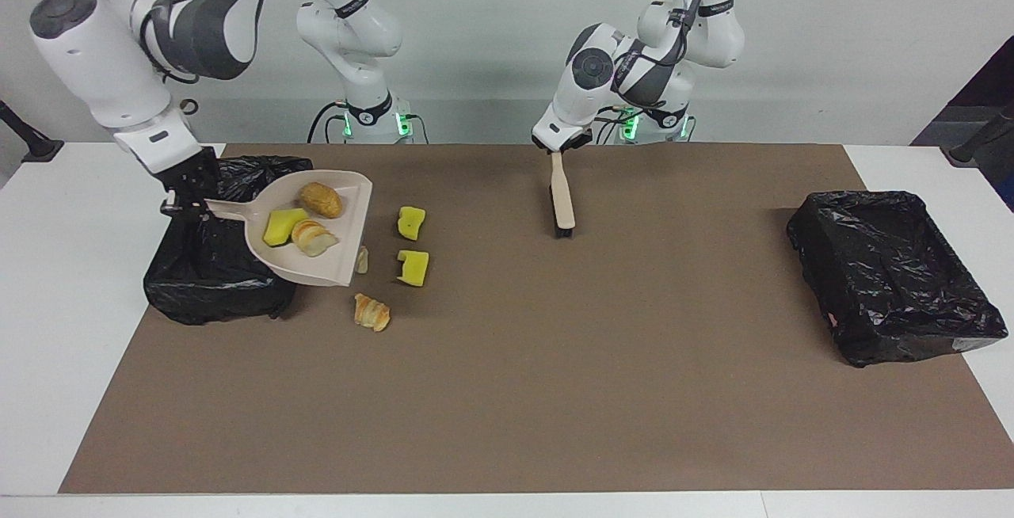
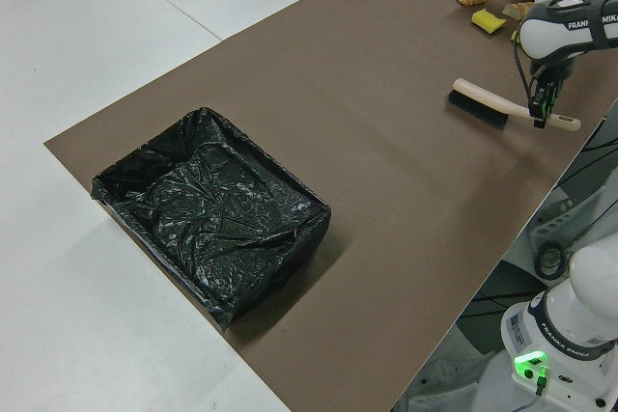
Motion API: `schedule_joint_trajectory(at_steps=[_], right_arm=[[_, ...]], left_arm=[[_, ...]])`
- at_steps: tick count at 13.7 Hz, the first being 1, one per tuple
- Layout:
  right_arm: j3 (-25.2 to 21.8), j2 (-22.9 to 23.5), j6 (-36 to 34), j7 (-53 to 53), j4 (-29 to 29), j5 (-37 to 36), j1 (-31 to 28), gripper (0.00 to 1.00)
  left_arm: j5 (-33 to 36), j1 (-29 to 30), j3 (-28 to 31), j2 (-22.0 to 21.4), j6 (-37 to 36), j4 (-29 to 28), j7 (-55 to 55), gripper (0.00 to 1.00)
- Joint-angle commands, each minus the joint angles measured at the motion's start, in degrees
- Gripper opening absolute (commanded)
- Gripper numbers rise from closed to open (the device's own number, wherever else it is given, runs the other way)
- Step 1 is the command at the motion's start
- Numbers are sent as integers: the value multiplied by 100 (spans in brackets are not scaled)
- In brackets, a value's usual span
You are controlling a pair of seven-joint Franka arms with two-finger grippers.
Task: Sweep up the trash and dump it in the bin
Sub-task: 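Carry the dustpan to the right bin while the left gripper sets down brush, then tip the dustpan over the right bin with the right gripper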
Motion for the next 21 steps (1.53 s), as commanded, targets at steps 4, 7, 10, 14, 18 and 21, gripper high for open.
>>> schedule_joint_trajectory(at_steps=[4, 7, 10, 14, 18, 21], right_arm=[[-28, -88, 52, -874, 91, -6, -979, 0], [-20, -88, 174, -787, 73, -725, -1042, 0], [24, -158, 253, -227, -93, -1804, -937, 0], [42, -308, 350, 382, -383, -2599, -708, 0], [51, -720, 623, 1392, -1183, -3679, -269, 0], [51, -686, 614, 1882, -1341, -4381, -59, 0]], left_arm=[[46, -60, 87, -128, 294, -322, 27, 69], [55, 378, 104, -128, 216, -120, 18, 100], [396, 1081, 104, -119, -100, 371, 18, 100], [914, 1801, 122, -198, -258, 793, 36, 100], [1162, 3101, 122, -198, -558, 1260, 1025, 100], [1371, 4007, 122, -181, -506, 1269, 2256, 100]])
